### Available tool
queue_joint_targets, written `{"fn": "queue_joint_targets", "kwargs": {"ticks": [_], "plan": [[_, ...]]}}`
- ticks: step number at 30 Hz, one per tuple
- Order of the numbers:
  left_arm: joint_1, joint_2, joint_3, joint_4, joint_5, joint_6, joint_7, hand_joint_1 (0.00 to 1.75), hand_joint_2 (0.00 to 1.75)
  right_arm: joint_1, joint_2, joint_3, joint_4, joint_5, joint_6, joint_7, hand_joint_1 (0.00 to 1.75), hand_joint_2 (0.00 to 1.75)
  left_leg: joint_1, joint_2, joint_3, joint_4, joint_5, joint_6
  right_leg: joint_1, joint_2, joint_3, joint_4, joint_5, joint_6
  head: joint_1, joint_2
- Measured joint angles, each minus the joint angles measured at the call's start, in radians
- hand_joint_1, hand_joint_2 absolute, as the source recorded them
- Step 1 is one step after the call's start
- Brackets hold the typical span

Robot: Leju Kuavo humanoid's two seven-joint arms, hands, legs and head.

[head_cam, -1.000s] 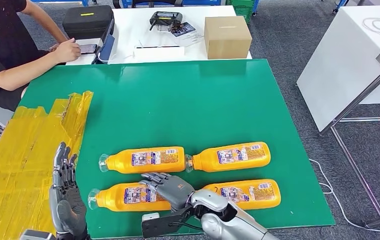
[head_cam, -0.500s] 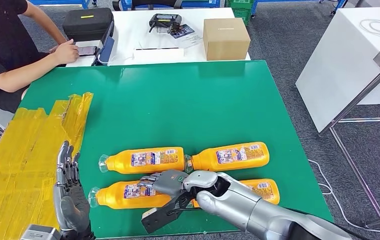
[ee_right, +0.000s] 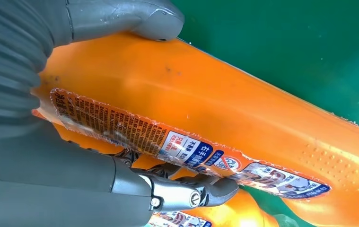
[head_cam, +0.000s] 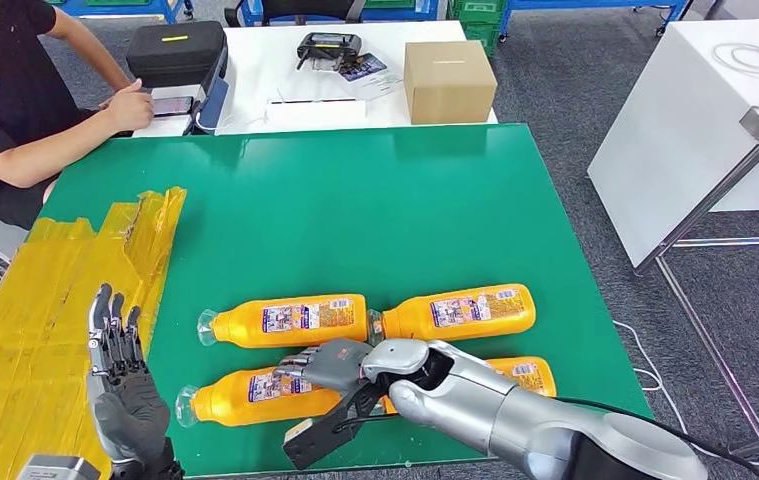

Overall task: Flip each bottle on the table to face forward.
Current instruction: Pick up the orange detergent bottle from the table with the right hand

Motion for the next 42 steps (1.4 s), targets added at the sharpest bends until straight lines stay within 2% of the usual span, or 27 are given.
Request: {"fn": "queue_joint_targets", "kwargs": {"ticks": [4,8,11,14,19,24,31,35,42], "plan": [[0.001,0.0,0.003,-0.004,0.01,0.014,0.0,0.0,0.0,-0.004,0.005,0.017,0.012,0.012,-0.015,0.008,1.75,1.75,0.0,0.0,0.004,0.0,0.0,0.0,0.0,0.001,0.004,0.0,0.0,0.0,0.0,0.0],[0.003,-0.008,0.035,-0.021,0.106,0.056,-0.003,0.0,1.75,0.017,0.021,0.015,0.042,-0.008,-0.085,0.037,1.75,1.75,0.001,0.001,0.009,-0.001,-0.004,-0.001,0.001,0.004,0.008,0.0,-0.001,-0.001,0.0,0.0],[0.006,-0.018,0.104,-0.037,0.225,0.052,-0.003,0.0,1.75,0.068,0.039,-0.024,0.071,-0.07,-0.192,0.067,1.75,1.75,0.003,0.001,0.01,-0.001,-0.004,-0.002,0.003,0.004,0.01,0.0,-0.002,-0.001,0.0,0.0],[0.014,-0.028,0.185,-0.042,0.269,0.013,-0.002,0.0,1.75,0.132,0.051,-0.102,0.064,-0.132,-0.293,0.073,1.75,1.75,0.004,0.001,0.011,-0.001,-0.004,-0.002,0.004,0.004,0.011,0.0,-0.002,-0.001,0.0,0.0],[0.046,-0.037,0.257,-0.043,0.272,0.001,-0.003,0.0,1.75,0.317,0.04,-0.293,-0.111,-0.165,-0.409,0.032,1.75,1.75,0.004,0.0,0.005,0.0,-0.003,-0.002,0.004,0.003,0.012,0.0,-0.003,0.0,0.001,0.0],[0.068,-0.042,0.286,-0.044,0.254,-0.004,0.027,0.0,1.75,0.51,0.031,-0.442,-0.325,-0.145,-0.427,-0.008,1.75,1.75,0.004,-0.002,-0.008,0.001,-0.003,-0.002,0.004,0.002,0.005,0.001,-0.003,0.001,0.0,0.0],[0.071,-0.046,0.303,-0.038,0.246,-0.053,0.057,0.0,1.75,0.596,0.029,-0.547,-0.449,-0.143,-0.418,-0.063,1.75,1.75,0.004,-0.002,-0.013,0.001,-0.003,-0.002,0.003,0.002,0.0,0.001,-0.003,0.0,0.001,0.0],[0.071,-0.047,0.31,-0.025,0.296,-0.224,0.151,0.0,1.75,0.646,0.05,-0.598,-0.514,-0.147,-0.424,-0.134,1.75,1.75,0.004,-0.002,-0.013,0.001,-0.003,-0.002,0.003,0.002,0.0,0.001,-0.003,0.0,0.0,0.0],[0.085,-0.05,0.305,0.012,0.444,-0.616,0.305,0.0,1.75,0.658,0.075,-0.641,-0.568,-0.165,-0.392,-0.16,1.75,1.75,0.004,-0.001,-0.014,0.001,-0.003,-0.002,0.003,0.002,-0.001,0.001,-0.003,0.0,0.0,0.0]]}}
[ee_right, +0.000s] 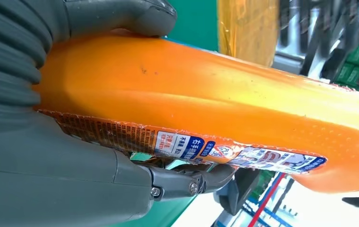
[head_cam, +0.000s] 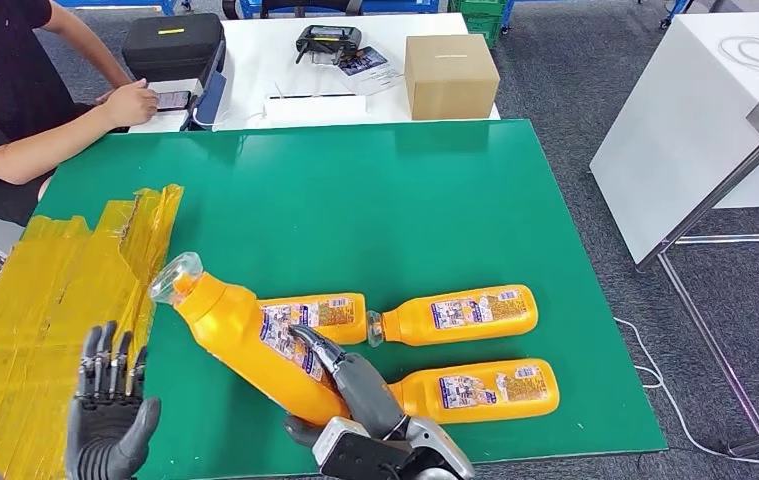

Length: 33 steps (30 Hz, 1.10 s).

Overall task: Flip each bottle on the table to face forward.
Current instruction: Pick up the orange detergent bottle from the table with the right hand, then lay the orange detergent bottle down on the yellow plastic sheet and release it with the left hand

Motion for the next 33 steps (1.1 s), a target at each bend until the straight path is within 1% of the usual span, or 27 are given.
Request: {"fn": "queue_joint_targets", "kwargs": {"ticks": [2,3,9,11,14,18,26,30,33], "plan": [[0.008,0.001,-0.007,0.016,0.047,-0.105,0.037,0.0,1.75,-0.007,0.003,-0.003,0.002,0.0,0.013,-0.005,1.75,1.75,0.0,0.0,0.0,0.0,0.0,0.0,0.0,0.0,0.0,0.0,0.0,0.0,0.0,0.0],[0.01,0.001,-0.01,0.023,0.064,-0.139,0.048,0.0,1.75,-0.01,0.005,-0.003,0.003,0.0,0.018,-0.006,1.75,1.75,0.0,0.0,0.0,0.0,0.0,0.0,0.0,0.0,0.0,0.0,0.0,0.0,0.0,0.0],[0.022,0.005,-0.023,0.05,0.113,-0.234,0.08,0.0,1.75,-0.027,0.012,-0.004,0.015,0.002,0.039,-0.012,1.75,1.75,0.0,0.0,-0.001,0.0,0.0,0.0,0.0,0.0,-0.001,0.0,0.0,0.0,0.0,0.0],[0.025,0.006,-0.031,0.056,0.117,-0.253,0.088,0.0,1.75,-0.038,0.016,-0.003,0.027,0.008,0.049,-0.014,1.75,1.75,0.0,0.0,-0.001,0.0,0.0,0.0,0.0,0.0,-0.001,0.0,0.0,0.0,0.0,0.0],[0.027,0.005,-0.035,0.06,0.111,-0.249,0.092,0.0,1.75,-0.058,0.025,0.005,0.05,0.039,0.066,-0.016,1.75,1.75,0.0,0.0,-0.002,0.0,0.0,0.0,0.0,0.0,-0.001,0.0,0.0,0.0,0.0,0.0],[0.027,0.002,-0.033,0.063,0.105,-0.233,0.093,0.0,1.75,-0.085,0.038,0.047,0.081,0.095,0.09,-0.019,1.75,1.75,0.0,0.0,-0.002,0.0,0.0,0.0,0.0,0.0,-0.002,0.0,0.0,0.0,0.0,0.0],[0.027,-0.001,-0.03,0.065,0.098,-0.229,0.094,0.0,1.75,-0.113,0.052,0.095,0.12,0.112,0.114,-0.021,1.75,1.75,0.0,-0.001,-0.003,0.0,0.0,0.0,0.0,0.0,-0.002,0.0,0.0,0.0,0.0,0.0],[0.027,-0.002,-0.026,0.067,0.098,-0.209,0.086,0.0,1.75,-0.138,0.064,0.143,0.155,0.119,0.169,-0.05,1.75,1.75,0.0,-0.001,-0.003,0.0,0.0,0.0,0.0,0.0,-0.003,0.0,0.0,0.0,0.0,0.0],[0.032,-0.003,-0.02,0.069,0.102,-0.187,0.073,0.0,1.75,-0.154,0.085,0.186,0.194,0.128,0.185,-0.073,1.75,1.75,0.0,-0.001,-0.003,0.0,0.0,0.0,0.0,0.0,-0.004,0.0,0.0,0.0,0.0,0.0]]}}
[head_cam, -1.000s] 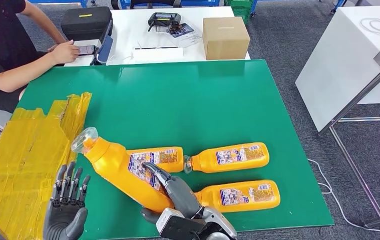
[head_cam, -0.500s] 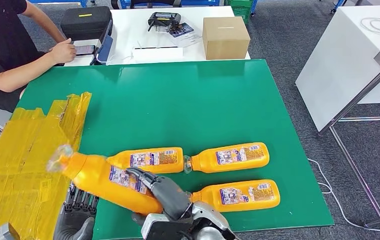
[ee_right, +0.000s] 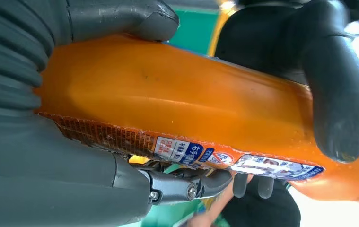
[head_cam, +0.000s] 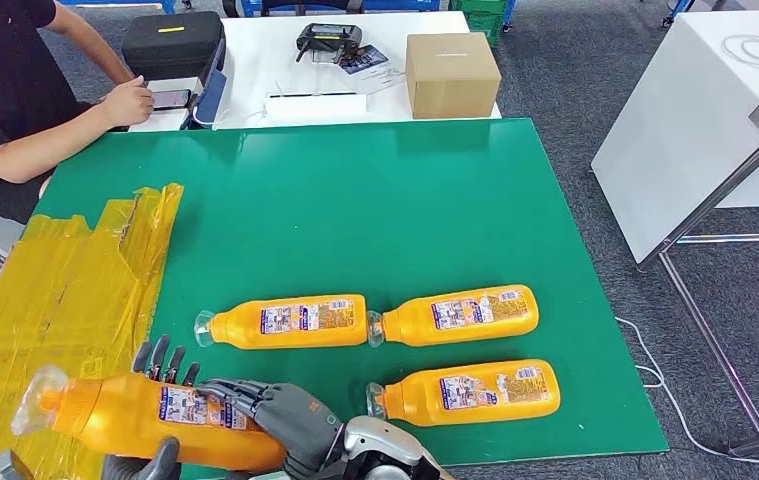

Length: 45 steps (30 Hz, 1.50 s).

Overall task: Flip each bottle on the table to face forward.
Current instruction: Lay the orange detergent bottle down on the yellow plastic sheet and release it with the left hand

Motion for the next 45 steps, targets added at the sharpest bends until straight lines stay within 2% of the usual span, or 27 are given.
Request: {"fn": "queue_joint_targets", "kwargs": {"ticks": [1,5,6,13,40,41,42,44,45], "plan": [[0.003,0.0,0.002,0.0,0.003,0.006,-0.003,0.02,1.75,-0.006,0.005,0.011,0.011,0.001,0.001,-0.004,1.75,1.75,0.0,0.0,0.0,0.0,0.0,0.0,0.0,0.0,0.0,0.0,0.0,0.0,0.0,0.0],[0.012,-0.001,0.007,0.0,0.02,0.019,-0.007,1.7,1.75,-0.025,0.016,0.033,0.042,-0.001,0.002,-0.008,1.75,1.75,0.0,0.0,0.0,0.0,0.0,0.0,0.0,0.0,-0.001,0.0,0.0,0.0,0.0,0.0],[0.013,-0.001,0.007,0.0,0.03,0.02,-0.006,1.75,1.75,-0.029,0.019,0.036,0.048,-0.002,0.002,-0.008,1.75,1.75,0.0,0.0,-0.001,0.0,0.0,0.0,0.0,0.0,-0.001,0.0,0.0,0.0,0.0,0.0],[0.02,-0.001,0.009,0.0,0.086,0.021,0.0,1.75,1.75,-0.041,0.029,0.046,0.08,-0.009,0.002,-0.009,1.75,1.75,0.0,0.0,-0.001,0.0,0.0,0.0,0.0,0.0,-0.001,0.0,0.0,0.0,0.0,0.0],[0.02,-0.001,0.013,0.001,0.099,0.021,0.008,1.75,1.75,-0.042,0.047,0.048,0.133,-0.012,-0.04,0.003,1.75,1.75,0.0,0.001,0.0,0.0,0.0,0.0,0.0,0.0,-0.001,0.0,0.0,0.0,0.0,0.0],[0.019,-0.001,0.014,0.001,0.092,0.024,0.005,1.75,1.75,-0.042,0.047,0.047,0.133,-0.014,-0.046,0.004,1.41,1.75,0.0,0.001,0.0,0.0,0.0,0.0,0.0,0.0,-0.001,0.0,0.0,0.0,0.0,0.0],[0.019,-0.001,0.014,0.001,0.077,0.031,-0.002,1.75,1.75,-0.042,0.048,0.045,0.134,-0.019,-0.054,0.008,0.97,1.75,0.0,0.001,0.0,0.0,0.0,0.0,0.0,0.0,-0.001,0.0,0.0,0.0,0.0,0.0],[0.014,-0.001,0.015,-0.001,0.012,0.063,-0.032,1.75,1.75,-0.041,0.048,0.034,0.133,-0.034,-0.078,0.022,0.1,0.87,0.0,0.0,0.0,0.0,0.0,0.0,0.0,0.0,-0.001,0.0,0.0,0.0,0.0,0.0],[0.012,-0.001,0.016,-0.003,-0.03,0.088,-0.052,1.75,1.75,-0.04,0.047,0.025,0.132,-0.043,-0.092,0.032,0.0,0.44,0.0,0.0,0.0,0.0,0.0,0.0,0.0,0.0,-0.001,0.0,0.0,0.0,0.0,0.0]]}}
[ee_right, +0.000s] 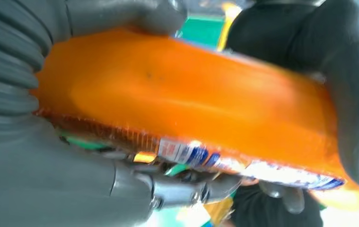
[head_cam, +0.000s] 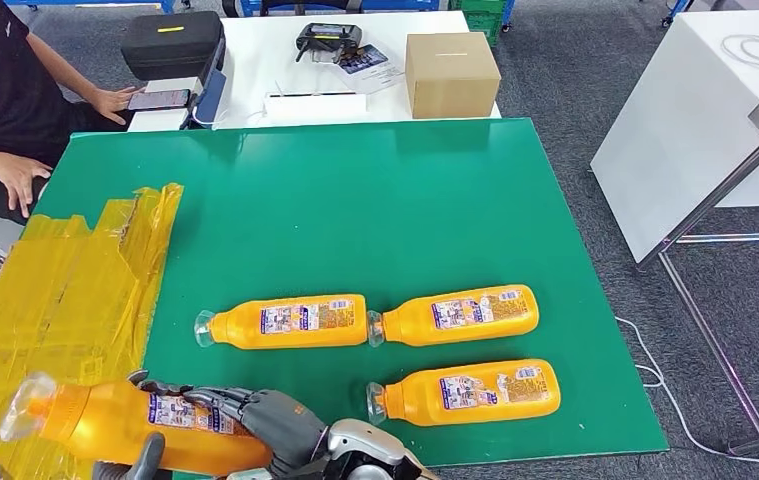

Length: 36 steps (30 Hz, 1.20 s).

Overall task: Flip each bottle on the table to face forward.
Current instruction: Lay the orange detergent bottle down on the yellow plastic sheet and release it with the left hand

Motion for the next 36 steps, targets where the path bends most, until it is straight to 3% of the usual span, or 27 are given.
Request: {"fn": "queue_joint_targets", "kwargs": {"ticks": [1,5,9,12,16,20,28,36], "plan": [[-0.002,0.0,0.002,-0.005,-0.048,0.034,-0.024,1.75,1.75,0.002,-0.002,-0.013,-0.004,-0.006,-0.015,0.01,0.0,0.0,0.0,0.0,0.0,0.0,0.0,0.0,0.0,0.0,0.0,0.0,0.0,0.0,0.0,0.0],[-0.012,0.0,0.027,-0.048,-0.316,0.248,-0.14,1.75,1.75,0.016,-0.015,-0.091,-0.047,-0.013,-0.073,0.044,0.0,0.0,0.0,0.0,0.0,0.0,0.0,0.0,0.0,0.0,0.0,0.0,0.0,0.0,0.0,0.0],[-0.03,0.0,0.079,-0.117,-0.788,0.566,-0.218,1.75,1.75,0.035,-0.033,-0.182,-0.113,-0.003,-0.087,0.07,0.0,0.0,0.0,0.0,0.0,0.0,0.0,0.0,0.0,0.0,0.0,0.0,0.0,0.0,0.0,0.0],[-0.049,0.002,0.136,-0.169,-1.057,0.761,-0.211,1.75,1.75,0.053,-0.049,-0.247,-0.159,0.011,-0.083,0.078,0.0,0.0,0.0,0.0,0.0,0.0,0.0,0.0,0.0,0.0,0.0,0.0,0.0,0.0,0.0,0.0],[-0.073,0.004,0.198,-0.194,-1.251,0.891,-0.176,1.75,1.75,0.066,-0.06,-0.296,-0.188,0.025,-0.073,0.078,0.0,0.0,0.0,0.0,0.0,0.0,0.0,0.0,0.0,0.0,0.0,0.0,0.0,0.0,0.0,0.0],[-0.084,0.009,0.225,-0.192,-1.343,0.976,-0.153,1.75,1.75,0.066,-0.062,-0.316,-0.193,0.026,-0.067,0.078,0.0,0.0,0.0,0.0,0.0,0.0,0.0,0.0,0.0,0.0,0.0,0.0,0.0,0.0,0.0,0.0],[-0.09,0.028,0.226,-0.15,-1.58,1.043,-0.077,1.75,1.75,0.052,-0.067,-0.323,-0.192,0.01,-0.045,0.091,0.0,0.0,0.0,0.0,0.0,0.0,0.0,0.0,0.0,0.0,0.0,0.0,0.0,0.0,0.0,0.0],[-0.097,0.116,0.139,0.012,-1.871,1.038,0.102,1.75,1.75,-0.022,-0.067,-0.318,-0.157,-0.027,-0.014,0.109,0.0,0.0,0.0,0.0,0.0,0.0,0.0,0.0,0.0,0.0,0.0,0.0,0.0,0.0,0.0,0.0]]}}
